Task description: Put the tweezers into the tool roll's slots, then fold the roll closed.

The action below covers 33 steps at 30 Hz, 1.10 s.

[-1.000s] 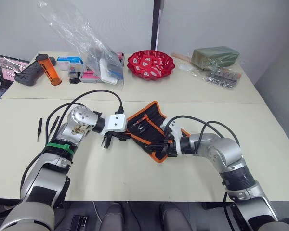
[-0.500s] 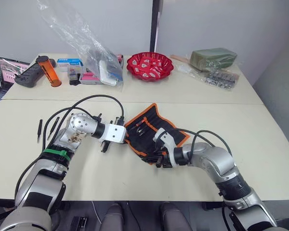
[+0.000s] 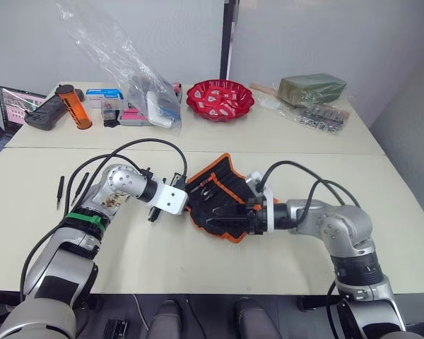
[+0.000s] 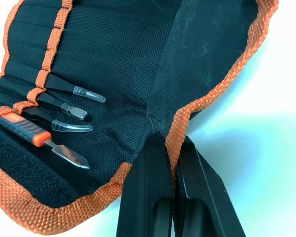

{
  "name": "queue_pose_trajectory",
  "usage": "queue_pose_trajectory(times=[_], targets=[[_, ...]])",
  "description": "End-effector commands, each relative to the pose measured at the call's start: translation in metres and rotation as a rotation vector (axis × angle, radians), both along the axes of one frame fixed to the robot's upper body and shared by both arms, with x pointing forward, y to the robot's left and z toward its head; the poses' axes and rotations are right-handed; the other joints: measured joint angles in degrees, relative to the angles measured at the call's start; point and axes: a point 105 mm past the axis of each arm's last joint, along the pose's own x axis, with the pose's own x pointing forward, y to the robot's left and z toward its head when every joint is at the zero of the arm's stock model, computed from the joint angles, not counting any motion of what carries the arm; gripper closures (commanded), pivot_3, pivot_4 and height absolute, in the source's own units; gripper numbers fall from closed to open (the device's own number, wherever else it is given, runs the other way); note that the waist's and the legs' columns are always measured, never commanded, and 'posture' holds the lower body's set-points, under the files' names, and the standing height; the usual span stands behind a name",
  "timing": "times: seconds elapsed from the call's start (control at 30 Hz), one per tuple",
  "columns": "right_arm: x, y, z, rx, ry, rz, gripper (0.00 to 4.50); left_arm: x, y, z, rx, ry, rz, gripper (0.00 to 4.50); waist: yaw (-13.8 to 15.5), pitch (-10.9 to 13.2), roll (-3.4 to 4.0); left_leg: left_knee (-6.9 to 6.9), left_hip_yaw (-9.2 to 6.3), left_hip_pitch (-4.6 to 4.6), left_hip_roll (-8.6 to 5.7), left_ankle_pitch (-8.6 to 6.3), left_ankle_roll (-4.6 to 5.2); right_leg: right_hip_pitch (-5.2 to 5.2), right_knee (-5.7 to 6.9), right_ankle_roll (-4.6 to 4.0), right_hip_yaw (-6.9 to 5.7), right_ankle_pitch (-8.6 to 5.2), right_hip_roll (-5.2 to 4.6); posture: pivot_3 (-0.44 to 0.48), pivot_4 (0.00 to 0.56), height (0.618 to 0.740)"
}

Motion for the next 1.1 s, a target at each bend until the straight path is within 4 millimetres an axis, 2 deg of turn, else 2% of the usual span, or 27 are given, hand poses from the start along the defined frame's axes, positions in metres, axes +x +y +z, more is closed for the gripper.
queue_pose_trajectory(times=[0.03,0.13,0.23,0.33,0.47,0.5,0.63,0.77,0.83,0.9,1.0,1.1], targets=[[0.011,0.000,-0.008,-0.031,-0.043,-0.053,2.42,-0.004,0.009,-0.024,0.101,0.056,0.015,4.50,0.02,0.00,0.00,0.00,0.00,0.00,0.00,0.00,0.00,0.00,0.00,0.00,0.01,0.00,0.00,0.000,0.150,0.740],[0.020,0.005,-0.023,-0.071,-0.059,-0.096,3.45,-0.001,0.007,-0.020,0.083,0.050,0.019,4.50,0.06,0.00,0.00,0.03,0.00,0.00,-0.01,0.00,0.00,0.00,0.00,0.01,0.01,0.00,0.00,0.000,0.150,0.740],[0.021,0.009,-0.030,-0.072,-0.060,-0.103,4.46,0.000,0.006,-0.018,0.071,0.048,0.022,4.50,0.25,0.00,0.01,0.05,0.00,-0.03,-0.01,0.00,0.00,-0.01,0.00,0.01,0.01,0.00,-0.01,0.000,0.150,0.740],[0.013,0.008,-0.053,-0.135,-0.048,-0.095,4.48,0.000,0.005,-0.014,0.048,0.040,0.028,4.50,0.40,0.00,0.01,0.08,0.00,-0.06,-0.02,0.00,0.00,-0.01,-0.01,0.01,0.01,0.00,-0.01,0.000,0.150,0.740],[0.011,-0.003,-0.085,-0.292,-0.059,-0.102,4.48,-0.003,0.009,-0.012,-0.001,0.101,0.076,4.50,0.26,-0.10,-0.03,0.06,0.00,-0.01,-0.01,0.00,0.00,0.04,-0.02,0.02,0.01,-0.01,0.00,0.000,0.150,0.740],[0.011,-0.004,-0.088,-0.309,-0.061,-0.101,4.50,-0.004,0.008,-0.007,-0.044,0.132,0.101,3.90,0.08,-0.11,-0.04,0.05,0.00,0.03,0.00,0.00,0.00,0.06,-0.02,0.01,0.01,-0.01,0.01,0.000,0.150,0.740],[0.010,-0.009,-0.097,-0.357,-0.066,-0.086,4.50,-0.011,0.016,0.004,-0.102,0.194,0.148,2.63,-0.16,-0.12,-0.04,-0.01,0.00,0.07,0.02,0.00,0.00,0.06,0.00,-0.04,0.01,-0.04,0.02,0.000,0.150,0.740],[0.008,-0.020,-0.106,-0.436,-0.072,-0.056,4.50,-0.029,0.043,0.021,-0.129,0.268,0.207,1.32,-0.24,-0.12,-0.02,-0.06,0.00,0.08,0.04,0.00,-0.01,0.06,-0.02,-0.06,0.02,-0.05,0.02,0.000,0.150,0.740],[0.007,-0.022,-0.109,-0.457,-0.082,-0.044,4.50,-0.034,0.042,0.038,-0.233,0.339,0.248,0.62,0.19,-0.11,-0.03,-0.10,0.00,0.07,0.04,-0.01,-0.01,0.04,-0.02,-0.09,0.00,-0.10,0.02,0.000,0.150,0.740],[0.007,-0.022,-0.109,-0.461,-0.087,-0.040,4.50,-0.036,0.033,0.055,-0.375,0.407,0.281,0.04,1.02,-0.13,-0.09,-0.05,-0.02,0.05,0.04,0.00,-0.01,0.08,-0.06,-0.07,-0.06,-0.12,-0.01,0.000,0.150,0.740],[0.008,-0.020,-0.110,-0.459,-0.092,-0.040,4.50,-0.030,0.016,0.068,-0.534,0.425,0.330,0.04,1.31,-0.30,-0.29,0.05,-0.03,0.07,0.04,-0.01,-0.01,0.25,-0.22,-0.21,-0.05,-0.20,-0.01,0.000,0.150,0.740],[0.007,-0.017,-0.110,-0.456,-0.094,-0.036,4.50,-0.021,0.000,0.071,-0.647,0.442,0.400,0.04,1.20,-0.34,-0.31,0.04,-0.01,0.13,0.04,0.00,-0.01,0.28,-0.25,-0.23,-0.02,-0.20,0.01,0.000,0.150,0.740]])
